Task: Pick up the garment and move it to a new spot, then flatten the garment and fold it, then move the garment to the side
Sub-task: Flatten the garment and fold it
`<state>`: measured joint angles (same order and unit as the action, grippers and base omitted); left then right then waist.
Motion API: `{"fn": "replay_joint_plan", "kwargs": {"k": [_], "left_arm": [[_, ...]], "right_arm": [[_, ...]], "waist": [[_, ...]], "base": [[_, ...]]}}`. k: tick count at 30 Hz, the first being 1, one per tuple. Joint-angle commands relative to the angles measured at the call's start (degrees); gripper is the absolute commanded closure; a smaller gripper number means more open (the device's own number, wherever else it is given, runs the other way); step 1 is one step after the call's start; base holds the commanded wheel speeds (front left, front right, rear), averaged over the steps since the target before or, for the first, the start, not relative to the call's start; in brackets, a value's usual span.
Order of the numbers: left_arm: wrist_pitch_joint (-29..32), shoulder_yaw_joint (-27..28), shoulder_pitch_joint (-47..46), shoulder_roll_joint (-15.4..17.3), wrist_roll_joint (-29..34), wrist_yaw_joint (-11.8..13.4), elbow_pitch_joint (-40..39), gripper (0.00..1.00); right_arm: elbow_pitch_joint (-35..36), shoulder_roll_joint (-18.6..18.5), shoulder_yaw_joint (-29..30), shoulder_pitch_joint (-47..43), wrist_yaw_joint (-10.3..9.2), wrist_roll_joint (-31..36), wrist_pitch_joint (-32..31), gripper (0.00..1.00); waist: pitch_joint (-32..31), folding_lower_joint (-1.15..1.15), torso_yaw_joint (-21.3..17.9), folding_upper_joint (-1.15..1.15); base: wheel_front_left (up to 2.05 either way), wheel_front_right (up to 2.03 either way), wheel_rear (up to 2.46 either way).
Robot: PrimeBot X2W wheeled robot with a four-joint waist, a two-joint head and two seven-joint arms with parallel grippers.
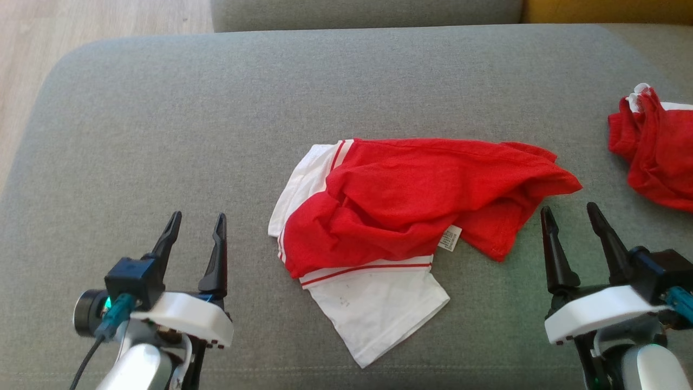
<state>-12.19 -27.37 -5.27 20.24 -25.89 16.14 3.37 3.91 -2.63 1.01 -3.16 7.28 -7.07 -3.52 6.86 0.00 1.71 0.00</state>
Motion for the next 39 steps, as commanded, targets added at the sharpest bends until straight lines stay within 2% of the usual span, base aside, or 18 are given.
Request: {"fn": "replay_joint_plan", "kwargs": {"k": [1,18,24,29,39], "left_arm": [[0.0,1.9,-2.3,1.6,-0.6,0.3,-2.0,0.0],[0.4,1.0,-3.8,1.5,-1.2,-0.5,-1.8,0.0],[1.3,0.4,-11.5,0.3,-1.8,-3.6,-0.6,0.0],[3.6,-1.7,-20.8,-1.8,-1.8,-7.5,3.7,0.0],[9.5,-4.7,-34.4,-6.6,-4.8,-15.4,26.2,0.0]], "right_arm": [[2.2,-0.2,-1.3,1.5,0.21,-0.2,0.2,0.0],[2.7,-0.2,-1.0,1.8,0.21,-0.2,0.2,0.0],[3.1,-0.2,-1.6,3.3,0.21,-0.2,0.4,0.0],[3.2,-0.2,-2.3,5.0,0.21,0.0,0.8,0.0],[1.9,-0.2,-4.3,9.3,0.21,-0.1,2.3,0.0]], "waist": [[0.0,0.0,0.0,0.0],[0.7,0.0,0.7,0.0],[3.4,0.0,0.4,0.0],[6.5,0.0,-0.5,0.0],[12.5,0.0,-4.8,0.0]], "base": [[0.0,0.0,0.0],[0.0,0.0,0.0],[0.0,0.0,0.0],[0.0,0.0,0.0],[0.0,0.0,0.0]]}}
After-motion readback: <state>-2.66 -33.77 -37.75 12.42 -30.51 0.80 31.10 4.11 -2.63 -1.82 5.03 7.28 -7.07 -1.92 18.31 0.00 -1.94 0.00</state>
